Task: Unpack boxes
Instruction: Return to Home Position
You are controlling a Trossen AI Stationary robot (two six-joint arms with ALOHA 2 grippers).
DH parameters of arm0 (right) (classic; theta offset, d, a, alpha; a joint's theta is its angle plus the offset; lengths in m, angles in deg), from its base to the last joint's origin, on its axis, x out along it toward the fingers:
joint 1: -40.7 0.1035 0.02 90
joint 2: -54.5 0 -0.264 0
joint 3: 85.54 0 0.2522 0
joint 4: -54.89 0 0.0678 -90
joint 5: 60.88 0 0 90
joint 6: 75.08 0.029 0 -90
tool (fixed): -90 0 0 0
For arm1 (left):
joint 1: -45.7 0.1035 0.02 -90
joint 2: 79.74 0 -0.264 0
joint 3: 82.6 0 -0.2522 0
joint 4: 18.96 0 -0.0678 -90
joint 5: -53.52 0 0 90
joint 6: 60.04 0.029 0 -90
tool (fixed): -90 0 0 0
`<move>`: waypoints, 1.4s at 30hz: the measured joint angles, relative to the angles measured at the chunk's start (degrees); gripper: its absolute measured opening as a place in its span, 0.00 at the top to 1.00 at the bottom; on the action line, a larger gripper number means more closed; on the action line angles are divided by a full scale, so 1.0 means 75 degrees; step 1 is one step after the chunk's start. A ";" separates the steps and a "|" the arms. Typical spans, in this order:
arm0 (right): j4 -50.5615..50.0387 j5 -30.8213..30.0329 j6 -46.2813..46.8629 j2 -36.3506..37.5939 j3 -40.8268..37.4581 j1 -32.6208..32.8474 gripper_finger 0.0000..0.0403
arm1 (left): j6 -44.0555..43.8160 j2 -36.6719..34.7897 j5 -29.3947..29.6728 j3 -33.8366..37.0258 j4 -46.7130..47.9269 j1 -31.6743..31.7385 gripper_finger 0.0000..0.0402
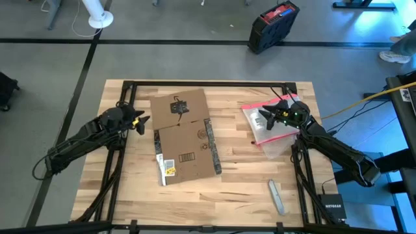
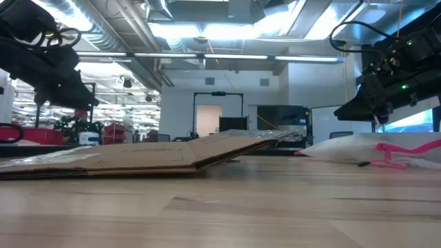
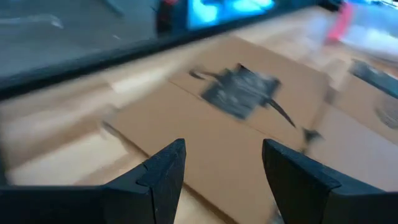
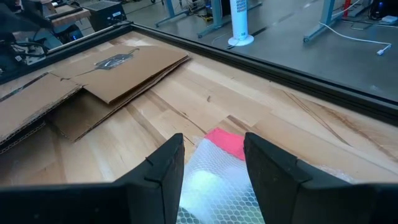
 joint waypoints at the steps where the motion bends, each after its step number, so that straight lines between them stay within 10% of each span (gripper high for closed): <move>1: -0.0001 0.0000 0.0000 0.0000 0.0000 0.0001 0.60 | -0.0009 0.0000 0.0269 0.0001 -0.0102 0.0000 0.49; 14: -0.0020 0.0038 -0.0026 -0.0031 -0.0003 0.0009 0.60 | -0.2405 0.0000 0.2703 0.0000 -0.0299 0.0000 0.49; 20: 0.0396 0.5038 -0.1841 -0.0165 -0.0003 0.0019 0.60 | -0.3764 0.0006 0.3489 0.0001 -0.0347 0.0002 0.49; 25: -0.0053 0.6612 -0.2521 -0.0166 -0.0003 0.0009 0.60 | -0.4197 0.0006 0.3811 0.0003 -0.0584 -0.0003 0.49; 31: -0.1065 0.9542 -0.5269 -0.0166 -0.0003 0.0005 0.60 | -0.1763 0.0032 0.1335 0.0003 -0.2452 -0.0009 0.49; 37: -0.1039 0.9436 -0.6076 -0.0935 -0.0003 0.0003 0.60 | 0.0634 0.0032 -0.2818 0.0003 -0.3649 -0.0064 0.49; 42: -0.0884 0.9528 -0.6898 -0.1962 -0.0003 0.0003 0.60 | 0.2029 0.0032 -0.4397 0.0393 -0.4008 -0.0298 0.49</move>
